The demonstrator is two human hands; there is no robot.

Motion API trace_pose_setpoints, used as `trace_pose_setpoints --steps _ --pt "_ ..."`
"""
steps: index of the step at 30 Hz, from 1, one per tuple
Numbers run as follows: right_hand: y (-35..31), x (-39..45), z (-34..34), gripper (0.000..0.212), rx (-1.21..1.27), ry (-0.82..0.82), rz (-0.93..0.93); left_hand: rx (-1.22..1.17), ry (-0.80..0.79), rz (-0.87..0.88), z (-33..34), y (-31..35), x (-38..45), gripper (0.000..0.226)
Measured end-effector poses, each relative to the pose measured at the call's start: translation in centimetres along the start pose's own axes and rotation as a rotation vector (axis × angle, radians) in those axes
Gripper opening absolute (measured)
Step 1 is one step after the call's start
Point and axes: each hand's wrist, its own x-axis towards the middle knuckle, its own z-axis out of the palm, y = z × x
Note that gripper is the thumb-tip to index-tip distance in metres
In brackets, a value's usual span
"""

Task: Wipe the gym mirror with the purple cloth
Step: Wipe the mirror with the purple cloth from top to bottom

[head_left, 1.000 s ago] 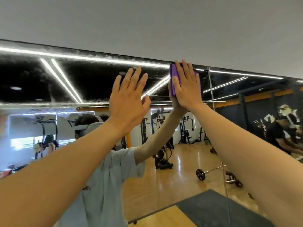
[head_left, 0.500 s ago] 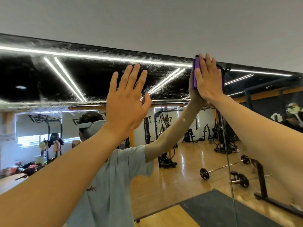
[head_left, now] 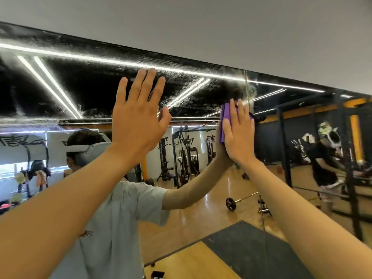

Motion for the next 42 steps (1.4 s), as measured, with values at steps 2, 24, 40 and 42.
trace_pose_setpoints --steps 2,24,40,42 --pt "-2.2 -4.2 0.1 0.068 -0.293 -0.043 0.111 -0.006 0.003 -0.001 -0.1 0.1 0.0 0.068" --pt "-4.9 6.9 1.3 0.063 -0.667 -0.038 0.266 0.008 0.002 -0.015 0.0 0.0 -0.1 0.068" --pt "-5.9 1.4 1.1 0.081 -0.369 -0.135 0.182 0.008 -0.027 -0.010 -0.5 0.2 0.2 0.068" --pt "-6.7 1.4 0.3 0.086 -0.242 -0.170 0.238 -0.039 -0.012 0.035 -0.9 0.2 0.3 0.064"
